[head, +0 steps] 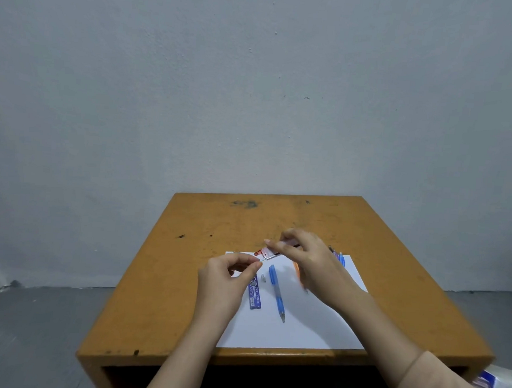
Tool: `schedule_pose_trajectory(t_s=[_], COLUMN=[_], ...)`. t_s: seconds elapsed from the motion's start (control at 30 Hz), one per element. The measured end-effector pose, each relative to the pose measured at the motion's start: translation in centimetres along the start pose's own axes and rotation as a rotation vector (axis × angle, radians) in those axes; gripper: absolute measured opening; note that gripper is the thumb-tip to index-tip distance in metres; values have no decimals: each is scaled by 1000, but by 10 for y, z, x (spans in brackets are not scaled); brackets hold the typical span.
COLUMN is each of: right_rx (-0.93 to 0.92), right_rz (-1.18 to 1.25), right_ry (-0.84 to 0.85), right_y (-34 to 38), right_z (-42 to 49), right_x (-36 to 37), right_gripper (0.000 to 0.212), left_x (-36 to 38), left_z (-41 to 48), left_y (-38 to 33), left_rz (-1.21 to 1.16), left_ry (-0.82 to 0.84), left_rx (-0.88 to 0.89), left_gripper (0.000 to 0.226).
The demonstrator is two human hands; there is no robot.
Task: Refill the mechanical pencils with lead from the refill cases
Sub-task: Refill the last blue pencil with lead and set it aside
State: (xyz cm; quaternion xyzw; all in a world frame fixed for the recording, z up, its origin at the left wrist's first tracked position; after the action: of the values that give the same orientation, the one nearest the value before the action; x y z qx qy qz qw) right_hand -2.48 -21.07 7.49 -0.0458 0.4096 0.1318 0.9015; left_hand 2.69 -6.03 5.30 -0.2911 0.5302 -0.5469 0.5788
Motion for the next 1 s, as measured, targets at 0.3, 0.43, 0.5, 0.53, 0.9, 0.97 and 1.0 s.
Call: schedule_pose_trajectory(t_s=[0.3,0.43,0.5,0.53,0.9,0.97,1.0], right_rx=[32,62,84,92,184,210,224], right_rz=[-57,-43,-27,-20,166,193,204], right_ry=[-72,-51,-40,-36,8,14,13], right_y=[-6,-9,-12,-13,-11,-12,-12], right_z=[-2,-4,-6,-7,-16,-16,-17], right_x=[-3,0,2,3,10,13,15], right_gripper=[79,82,83,84,71,70,71], left_x=[-16,-26,-30,-32,-55,-56,-56], left_z=[2,1,0,0,-1,-3,-3], left_y=[-3,6,12,16,63,67,70], left_rz=[146,119,92,85,205,236,244], left_ry=[-31,-49,-61,-68,-119,-110,-109], left_rx=[225,222,204,195,174,214,223], left_gripper=[7,14,16,17,21,20,20])
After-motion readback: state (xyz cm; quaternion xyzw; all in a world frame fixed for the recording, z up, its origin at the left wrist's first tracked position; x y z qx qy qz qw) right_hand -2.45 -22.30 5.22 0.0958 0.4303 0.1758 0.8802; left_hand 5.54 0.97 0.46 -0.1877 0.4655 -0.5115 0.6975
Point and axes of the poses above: each hand's wrist, its own z-axis towards the middle knuckle, its own x-axis out of the palm, y = z × x, the point moved 9 cm from there along z, towards the middle knuckle, and after that the axes turned 1 degree about x, right-handed, at the moved point
